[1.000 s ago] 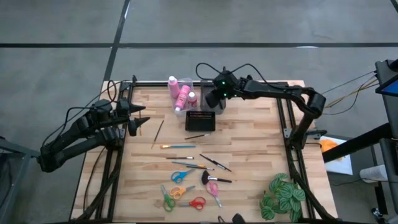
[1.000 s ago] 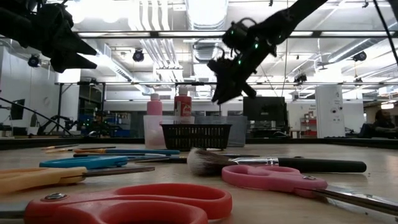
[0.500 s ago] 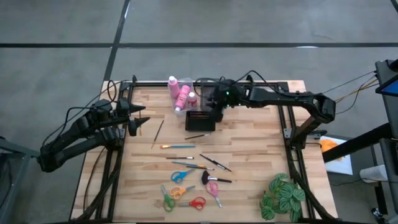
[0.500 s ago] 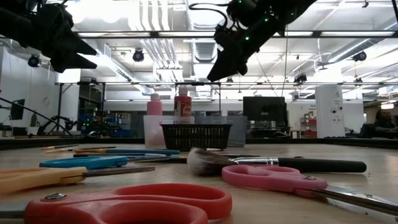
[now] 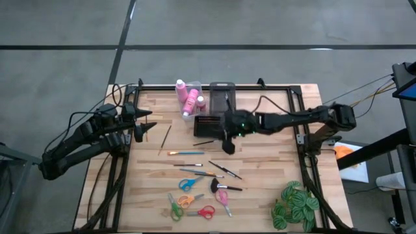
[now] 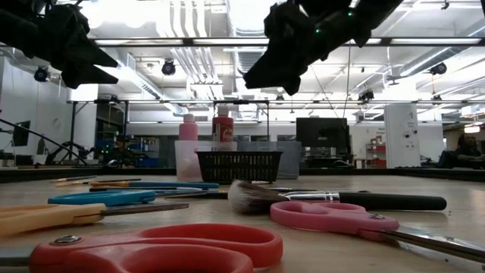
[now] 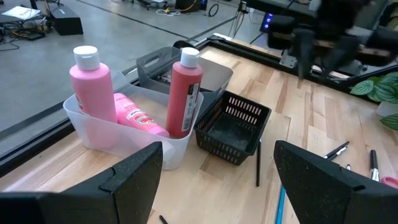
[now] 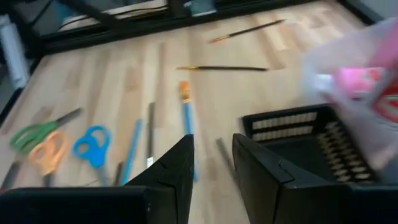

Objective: Pick & Place Paint Supplies
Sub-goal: Put the black paint brush into the gray bin

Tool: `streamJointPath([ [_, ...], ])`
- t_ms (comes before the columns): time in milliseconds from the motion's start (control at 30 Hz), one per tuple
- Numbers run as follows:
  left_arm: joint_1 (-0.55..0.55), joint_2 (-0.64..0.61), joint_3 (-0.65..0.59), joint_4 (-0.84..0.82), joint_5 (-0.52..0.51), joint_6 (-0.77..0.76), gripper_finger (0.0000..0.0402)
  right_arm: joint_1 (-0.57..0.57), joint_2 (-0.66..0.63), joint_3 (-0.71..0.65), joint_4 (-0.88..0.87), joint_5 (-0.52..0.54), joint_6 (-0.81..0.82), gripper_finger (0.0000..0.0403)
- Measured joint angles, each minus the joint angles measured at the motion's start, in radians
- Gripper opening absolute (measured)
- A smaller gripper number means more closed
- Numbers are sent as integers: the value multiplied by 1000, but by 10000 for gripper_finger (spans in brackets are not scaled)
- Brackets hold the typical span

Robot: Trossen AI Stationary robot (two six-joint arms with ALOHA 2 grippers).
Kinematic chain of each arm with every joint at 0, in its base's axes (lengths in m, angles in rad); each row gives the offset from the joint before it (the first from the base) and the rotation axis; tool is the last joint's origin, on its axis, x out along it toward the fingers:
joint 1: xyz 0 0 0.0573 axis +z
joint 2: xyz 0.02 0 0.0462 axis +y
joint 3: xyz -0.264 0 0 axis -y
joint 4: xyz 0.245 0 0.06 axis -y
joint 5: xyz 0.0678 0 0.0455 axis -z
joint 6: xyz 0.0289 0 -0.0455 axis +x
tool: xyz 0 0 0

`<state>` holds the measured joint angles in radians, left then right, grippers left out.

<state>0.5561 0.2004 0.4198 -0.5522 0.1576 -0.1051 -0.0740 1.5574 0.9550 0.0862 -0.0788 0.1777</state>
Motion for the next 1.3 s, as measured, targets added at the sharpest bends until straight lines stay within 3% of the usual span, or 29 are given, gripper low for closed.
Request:
streamJointPath([
  [433, 0, 0, 0, -1, 0, 0, 311, 157, 154, -6, 90, 162, 11, 109],
  [867, 0, 0, 0, -1, 0, 0, 311, 161, 297, 131, -118, 240, -152, 109],
  [1067, 0, 0, 0, -2, 0, 0, 311, 156, 355, 201, -216, 314, -156, 109],
  [1300, 0, 4, 0, -11, 0, 0, 311, 139, 429, 247, -227, 314, -155, 109],
])
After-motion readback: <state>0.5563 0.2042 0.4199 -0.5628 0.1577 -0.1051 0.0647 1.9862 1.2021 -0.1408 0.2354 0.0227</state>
